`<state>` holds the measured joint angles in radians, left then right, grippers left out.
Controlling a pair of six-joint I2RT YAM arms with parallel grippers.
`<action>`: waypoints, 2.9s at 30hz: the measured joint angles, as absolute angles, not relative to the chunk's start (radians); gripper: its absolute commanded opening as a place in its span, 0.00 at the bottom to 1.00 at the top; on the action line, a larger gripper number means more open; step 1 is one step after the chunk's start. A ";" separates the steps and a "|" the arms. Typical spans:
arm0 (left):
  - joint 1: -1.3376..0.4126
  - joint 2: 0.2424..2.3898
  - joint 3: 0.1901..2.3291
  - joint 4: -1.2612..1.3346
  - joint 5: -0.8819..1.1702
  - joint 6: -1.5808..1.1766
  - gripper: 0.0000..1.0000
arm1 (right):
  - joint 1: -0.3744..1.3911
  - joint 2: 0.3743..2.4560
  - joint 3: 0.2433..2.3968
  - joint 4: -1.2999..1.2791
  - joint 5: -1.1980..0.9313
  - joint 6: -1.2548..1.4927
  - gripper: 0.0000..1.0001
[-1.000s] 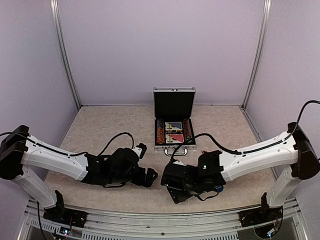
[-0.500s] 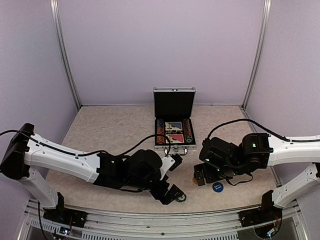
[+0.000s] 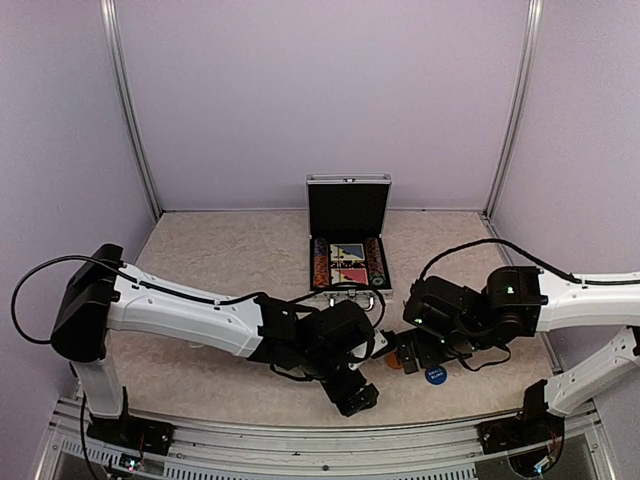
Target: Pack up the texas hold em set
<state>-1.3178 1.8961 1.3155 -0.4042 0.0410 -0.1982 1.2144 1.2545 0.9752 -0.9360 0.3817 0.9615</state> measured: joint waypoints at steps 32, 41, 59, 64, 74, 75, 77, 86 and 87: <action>-1.349 2.150 1.562 -0.631 -0.027 -0.106 0.77 | 1.168 1.170 0.957 -0.908 0.397 0.952 1.00; -1.341 2.152 1.562 -0.631 -0.031 -0.106 0.64 | 1.168 1.166 0.954 -0.905 0.397 0.951 1.00; -1.336 2.168 1.584 -0.635 -0.041 -0.105 0.39 | 1.161 1.167 0.951 -0.885 0.396 0.934 1.00; -1.336 2.168 1.585 -0.636 -0.041 -0.105 0.36 | 1.159 1.167 0.948 -0.881 0.393 0.932 1.00; -1.336 2.169 1.587 -0.638 -0.041 -0.105 0.50 | 1.155 1.167 0.939 -0.870 0.386 0.931 1.00; -1.337 2.169 1.587 -0.637 -0.041 -0.106 0.55 | 1.155 1.167 0.939 -0.870 0.386 0.931 1.00; -1.337 2.169 1.588 -0.637 -0.042 -0.105 0.66 | 1.155 1.167 0.939 -0.869 0.385 0.931 1.00; -1.340 2.166 1.579 -0.630 -0.042 -0.105 0.95 | 1.155 1.176 0.934 -0.861 0.373 0.927 1.00; -1.341 2.163 1.573 -0.625 -0.044 -0.108 0.98 | 1.155 1.176 0.934 -0.859 0.371 0.925 1.00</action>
<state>-1.3411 2.1628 1.5734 -0.6254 -0.0437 -0.1078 1.1549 1.1763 0.9337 -0.8593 0.3710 0.9249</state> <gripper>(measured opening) 0.932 0.997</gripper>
